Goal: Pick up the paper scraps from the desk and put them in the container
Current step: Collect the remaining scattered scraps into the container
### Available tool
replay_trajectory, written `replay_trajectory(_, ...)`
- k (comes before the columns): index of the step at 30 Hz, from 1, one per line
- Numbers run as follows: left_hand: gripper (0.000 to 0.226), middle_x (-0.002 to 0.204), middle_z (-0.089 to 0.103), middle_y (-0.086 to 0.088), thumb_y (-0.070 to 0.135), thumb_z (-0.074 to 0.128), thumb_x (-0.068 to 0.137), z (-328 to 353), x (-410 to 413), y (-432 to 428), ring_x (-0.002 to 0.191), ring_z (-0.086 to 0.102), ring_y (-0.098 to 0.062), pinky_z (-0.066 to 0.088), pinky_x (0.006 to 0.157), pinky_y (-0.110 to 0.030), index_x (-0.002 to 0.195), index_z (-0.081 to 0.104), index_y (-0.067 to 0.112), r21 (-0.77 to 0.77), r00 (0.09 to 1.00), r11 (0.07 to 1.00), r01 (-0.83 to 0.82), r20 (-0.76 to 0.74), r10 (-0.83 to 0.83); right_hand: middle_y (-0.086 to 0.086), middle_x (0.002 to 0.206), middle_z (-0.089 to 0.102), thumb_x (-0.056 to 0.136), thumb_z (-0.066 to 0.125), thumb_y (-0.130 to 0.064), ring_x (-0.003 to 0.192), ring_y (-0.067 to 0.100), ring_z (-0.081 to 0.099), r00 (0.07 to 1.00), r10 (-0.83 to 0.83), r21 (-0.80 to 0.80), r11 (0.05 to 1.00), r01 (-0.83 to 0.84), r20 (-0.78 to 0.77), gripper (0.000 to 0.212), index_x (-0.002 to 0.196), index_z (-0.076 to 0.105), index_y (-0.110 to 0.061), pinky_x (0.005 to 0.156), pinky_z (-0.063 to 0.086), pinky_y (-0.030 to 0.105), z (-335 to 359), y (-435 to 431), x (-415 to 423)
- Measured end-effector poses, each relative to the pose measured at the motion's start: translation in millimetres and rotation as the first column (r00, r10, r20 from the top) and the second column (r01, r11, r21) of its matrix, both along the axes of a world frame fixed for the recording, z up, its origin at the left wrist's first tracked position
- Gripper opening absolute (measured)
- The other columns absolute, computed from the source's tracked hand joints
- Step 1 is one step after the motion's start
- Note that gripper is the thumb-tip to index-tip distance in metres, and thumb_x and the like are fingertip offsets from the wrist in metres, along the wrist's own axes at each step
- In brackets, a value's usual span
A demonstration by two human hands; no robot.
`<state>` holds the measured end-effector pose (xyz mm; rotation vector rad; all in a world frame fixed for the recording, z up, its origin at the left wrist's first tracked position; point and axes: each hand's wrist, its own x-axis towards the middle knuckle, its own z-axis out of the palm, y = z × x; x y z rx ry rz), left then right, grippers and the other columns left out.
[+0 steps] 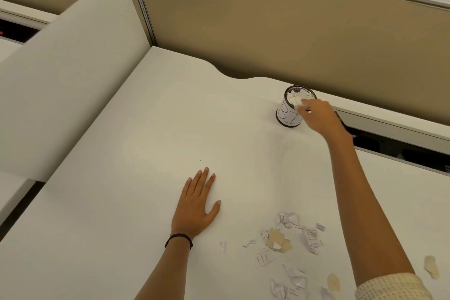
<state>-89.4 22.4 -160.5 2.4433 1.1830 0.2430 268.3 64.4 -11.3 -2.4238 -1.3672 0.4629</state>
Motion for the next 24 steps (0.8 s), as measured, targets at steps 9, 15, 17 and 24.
replay_trajectory(9, 0.067, 0.159, 0.006, 0.007, 0.049, 0.037, 0.092, -2, -1, 0, 0.145, 0.000, -0.009, 0.000, 0.118, -0.031, 0.150, 0.011, 0.027, -0.003, 1.000, 1.000, 0.005, -0.019, -0.005, 0.013, 0.153, 0.027, 0.100, 0.024, -0.045, 0.143, 0.032, 0.021, 0.996, 0.048, -0.349, 0.937, -0.020, 0.072, 0.059, 0.148, 0.018, -0.011, 0.113, -0.006, 0.061, -18, 37, -7)
replay_trajectory(15, 0.067, 0.158, 0.008, 0.005, 0.048, 0.038, 0.092, -1, -1, 0, 0.146, 0.003, -0.010, 0.003, 0.118, -0.032, 0.150, 0.013, 0.026, -0.005, 1.000, 1.000, 0.003, -0.020, -0.003, 0.005, 0.159, 0.013, 0.095, 0.015, -0.059, 0.147, 0.029, 0.008, 0.998, 0.044, -0.547, 0.837, -0.014, 0.042, 0.068, 0.149, 0.015, -0.017, 0.113, -0.012, 0.062, -19, 54, 5)
replay_trajectory(17, 0.067, 0.159, 0.008, 0.005, 0.048, 0.038, 0.092, -1, -1, 0, 0.146, 0.002, -0.010, 0.003, 0.118, -0.032, 0.150, 0.014, 0.025, -0.003, 1.000, 1.000, 0.003, -0.022, -0.003, -0.002, 0.160, 0.005, 0.092, 0.012, -0.065, 0.148, 0.026, 0.002, 0.998, 0.046, -0.579, 0.815, -0.012, 0.045, 0.073, 0.150, 0.009, -0.021, 0.112, -0.013, 0.062, -20, 57, 8)
replay_trajectory(24, 0.067, 0.159, 0.008, 0.005, 0.048, 0.037, 0.092, 0, -1, -1, 0.146, 0.003, -0.010, 0.003, 0.118, -0.032, 0.150, 0.013, 0.026, -0.005, 0.999, 1.000, 0.010, -0.031, -0.011, -0.003, 0.159, 0.012, 0.087, 0.015, -0.073, 0.147, 0.027, 0.007, 1.000, 0.009, -0.621, 0.784, 0.009, 0.026, 0.078, 0.149, 0.015, -0.025, 0.116, -0.006, 0.056, -16, 62, 19)
